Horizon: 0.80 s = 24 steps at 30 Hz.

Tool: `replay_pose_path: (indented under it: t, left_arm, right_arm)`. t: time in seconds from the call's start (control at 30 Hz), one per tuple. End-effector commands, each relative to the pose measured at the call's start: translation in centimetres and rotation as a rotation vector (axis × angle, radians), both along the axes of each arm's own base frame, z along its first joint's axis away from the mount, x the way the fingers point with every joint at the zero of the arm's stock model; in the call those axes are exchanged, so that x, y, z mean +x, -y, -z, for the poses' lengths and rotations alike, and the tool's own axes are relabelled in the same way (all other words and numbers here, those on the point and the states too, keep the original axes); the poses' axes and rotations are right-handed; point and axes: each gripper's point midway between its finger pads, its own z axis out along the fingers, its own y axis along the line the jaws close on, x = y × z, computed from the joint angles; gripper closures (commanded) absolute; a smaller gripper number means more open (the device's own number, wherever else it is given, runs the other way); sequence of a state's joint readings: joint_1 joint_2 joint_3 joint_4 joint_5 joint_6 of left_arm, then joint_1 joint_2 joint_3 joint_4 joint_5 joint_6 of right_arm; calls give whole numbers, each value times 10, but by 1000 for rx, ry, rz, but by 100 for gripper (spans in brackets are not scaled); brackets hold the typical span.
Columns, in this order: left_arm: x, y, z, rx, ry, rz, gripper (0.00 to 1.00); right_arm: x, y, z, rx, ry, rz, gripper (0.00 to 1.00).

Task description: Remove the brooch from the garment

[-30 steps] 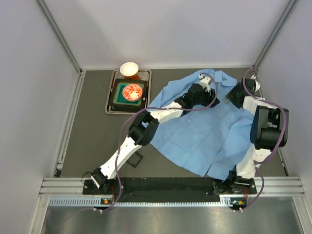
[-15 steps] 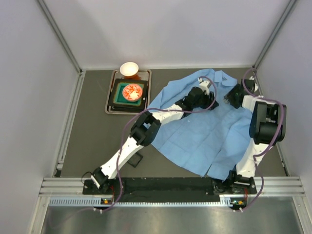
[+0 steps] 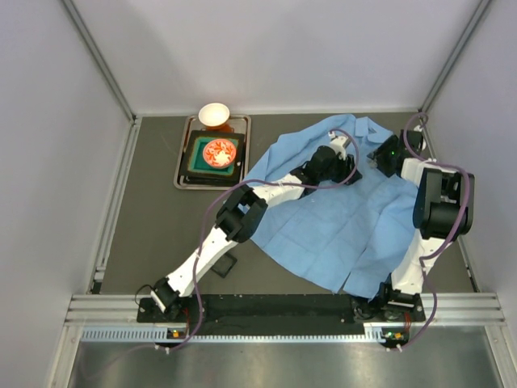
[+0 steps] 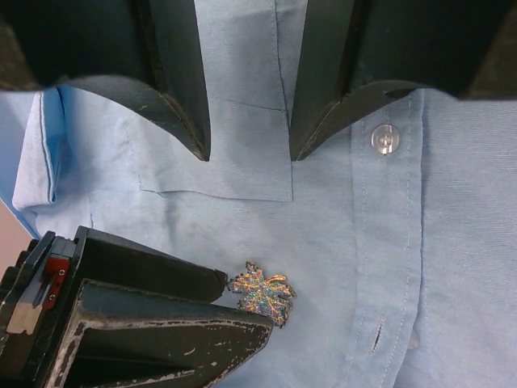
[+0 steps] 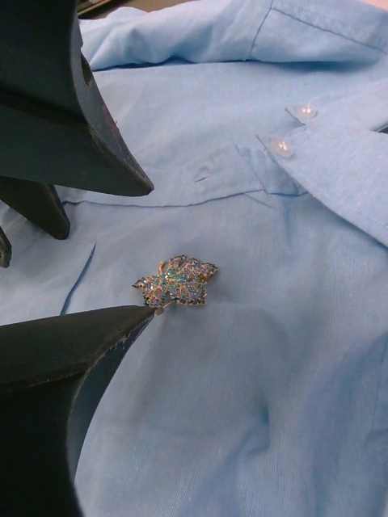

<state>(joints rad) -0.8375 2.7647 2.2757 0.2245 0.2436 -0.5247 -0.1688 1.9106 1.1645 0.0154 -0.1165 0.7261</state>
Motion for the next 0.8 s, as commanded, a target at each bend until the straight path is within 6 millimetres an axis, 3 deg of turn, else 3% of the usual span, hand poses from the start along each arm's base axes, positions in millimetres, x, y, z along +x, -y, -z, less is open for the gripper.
replay_pose_path:
  t: [0.0,0.47,0.77]
  left_arm:
    - [-8,6,-27,-26,45,39,51]
    - [-29,12,-28,18,69,92,51]
    - [-31,11,-19,32,54,92,51]
  right_arm:
    - [12,2,-8,40,65,12,43]
    - [17,1,-18,73,131,33,41]
    - [21,6,-20,84,165,43,40]
